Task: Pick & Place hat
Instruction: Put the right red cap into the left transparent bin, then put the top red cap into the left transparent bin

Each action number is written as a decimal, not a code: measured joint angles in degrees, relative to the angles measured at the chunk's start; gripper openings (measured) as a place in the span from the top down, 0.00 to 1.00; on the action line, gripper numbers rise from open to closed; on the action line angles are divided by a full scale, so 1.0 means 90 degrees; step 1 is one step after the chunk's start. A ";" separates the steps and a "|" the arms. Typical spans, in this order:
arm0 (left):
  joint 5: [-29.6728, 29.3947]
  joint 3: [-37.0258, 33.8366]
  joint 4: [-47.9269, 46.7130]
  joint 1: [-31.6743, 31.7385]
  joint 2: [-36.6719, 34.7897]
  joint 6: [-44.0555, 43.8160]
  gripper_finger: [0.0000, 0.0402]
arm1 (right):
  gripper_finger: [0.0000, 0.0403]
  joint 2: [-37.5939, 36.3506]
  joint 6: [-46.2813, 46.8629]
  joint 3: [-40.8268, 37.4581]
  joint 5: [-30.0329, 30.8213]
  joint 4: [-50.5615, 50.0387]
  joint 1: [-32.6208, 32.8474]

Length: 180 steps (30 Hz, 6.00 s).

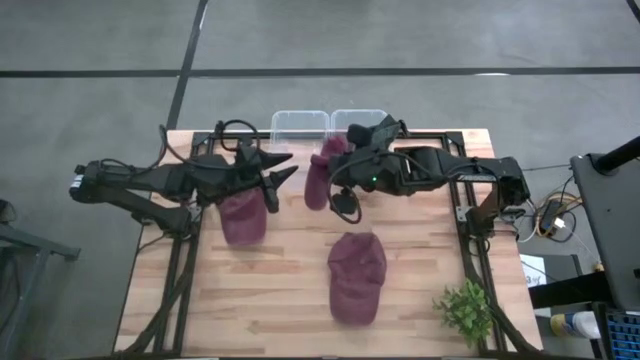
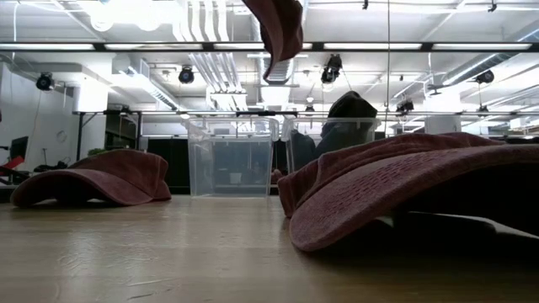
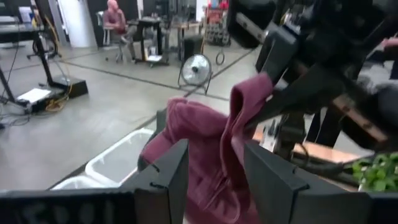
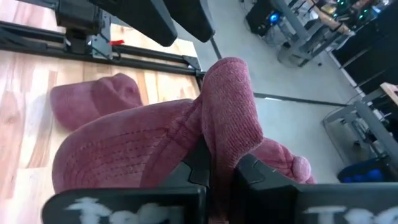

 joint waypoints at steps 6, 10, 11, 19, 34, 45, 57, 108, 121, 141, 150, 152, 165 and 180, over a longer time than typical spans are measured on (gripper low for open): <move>0.0004 -0.0002 0.0256 0.0002 0.0003 -0.0002 0.63 | 0.97 -0.0002 -0.0205 -0.0008 0.0009 0.0227 -0.0086; 0.0004 -0.0005 0.0368 0.0002 0.0090 -0.0050 0.63 | 0.97 -0.0002 -0.0232 -0.0022 0.0020 0.0462 -0.0123; 0.0003 -0.0005 0.0437 0.0001 0.0131 -0.0049 0.63 | 0.97 -0.0002 -0.0249 -0.0024 0.0022 0.0525 -0.0123; 0.0004 -0.0011 0.1137 0.0018 0.0467 0.0406 0.63 | 0.97 -0.0002 -0.0276 -0.0256 0.0023 0.1047 -0.0131; 0.0147 -0.0012 0.1387 0.0477 0.0861 0.0629 0.63 | 0.97 -0.0006 -0.0016 -0.0488 -0.0084 0.1223 -0.0140; 0.0276 -0.0012 0.1381 0.0546 0.0895 0.0953 0.93 | 0.97 -0.0010 0.0090 -0.0515 -0.0116 0.1259 -0.0140; 0.0278 -0.0012 0.1372 0.0549 0.0904 0.1017 0.99 | 0.88 -0.0010 0.0259 -0.0515 -0.0167 0.1211 -0.0140; 0.0949 -0.0053 0.0630 0.3189 0.2057 0.0842 1.00 | 0.50 -0.0697 0.1464 -0.0532 -0.0138 -0.2010 -0.0116; 0.0739 -0.0053 -0.0520 0.3296 0.2347 0.0622 0.93 | 0.50 -0.0699 0.1583 -0.0546 -0.0145 -0.1998 -0.0114; -0.0481 -0.0053 -0.0546 0.3296 0.2327 0.0106 0.90 | 0.50 -0.0699 0.1730 -0.0546 -0.0157 -0.1966 0.0094; 0.0171 -0.0053 -0.0540 0.3293 0.2320 0.0122 0.90 | 0.50 -0.0699 0.1732 -0.0546 -0.0156 -0.1965 0.0171; 0.0176 -0.0053 -0.0542 0.3293 0.2320 0.0181 0.90 | 0.50 -0.0699 0.1732 -0.0546 -0.0155 -0.1964 0.0171; 0.0575 -0.0053 -0.0685 0.3296 0.2313 0.0633 0.90 | 0.50 -0.0699 0.1712 -0.0546 -0.0152 -0.1964 0.0210; 0.0337 -0.0051 -0.0744 0.3293 0.2308 0.0597 0.62 | 0.50 -0.0699 0.1705 -0.0546 -0.0152 -0.1978 0.0253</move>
